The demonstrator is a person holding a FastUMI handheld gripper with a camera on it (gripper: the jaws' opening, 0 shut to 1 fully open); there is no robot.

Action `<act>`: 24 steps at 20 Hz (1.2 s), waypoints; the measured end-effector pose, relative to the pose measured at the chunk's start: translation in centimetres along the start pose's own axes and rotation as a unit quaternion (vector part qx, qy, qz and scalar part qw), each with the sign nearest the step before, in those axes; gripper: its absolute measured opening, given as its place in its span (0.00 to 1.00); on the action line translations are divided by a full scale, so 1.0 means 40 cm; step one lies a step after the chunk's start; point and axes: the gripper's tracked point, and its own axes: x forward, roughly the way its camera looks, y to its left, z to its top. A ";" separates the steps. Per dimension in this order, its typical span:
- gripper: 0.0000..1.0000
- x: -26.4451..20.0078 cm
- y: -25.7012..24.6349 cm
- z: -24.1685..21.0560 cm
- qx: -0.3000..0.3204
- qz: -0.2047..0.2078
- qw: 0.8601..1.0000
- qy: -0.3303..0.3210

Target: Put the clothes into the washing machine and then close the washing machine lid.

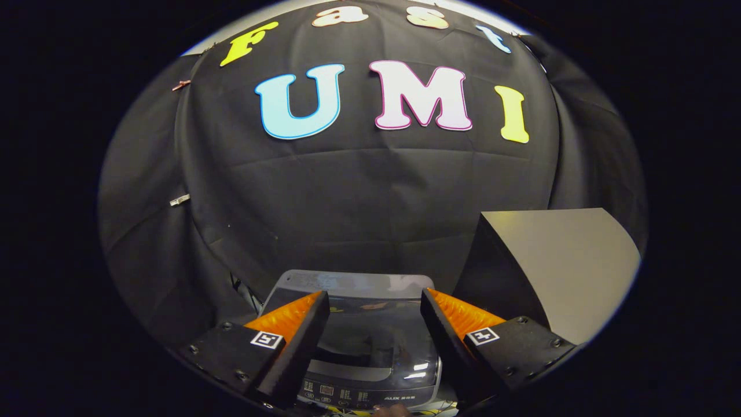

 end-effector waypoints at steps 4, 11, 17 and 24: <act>0.99 -0.066 0.001 0.011 -0.017 0.010 1.000 -0.019; 0.99 -0.298 0.008 0.081 -0.032 0.064 0.992 -0.104; 0.99 -0.520 -0.052 0.127 -0.042 0.092 0.978 -0.185; 0.98 -0.750 -0.164 0.158 -0.041 0.110 0.957 -0.264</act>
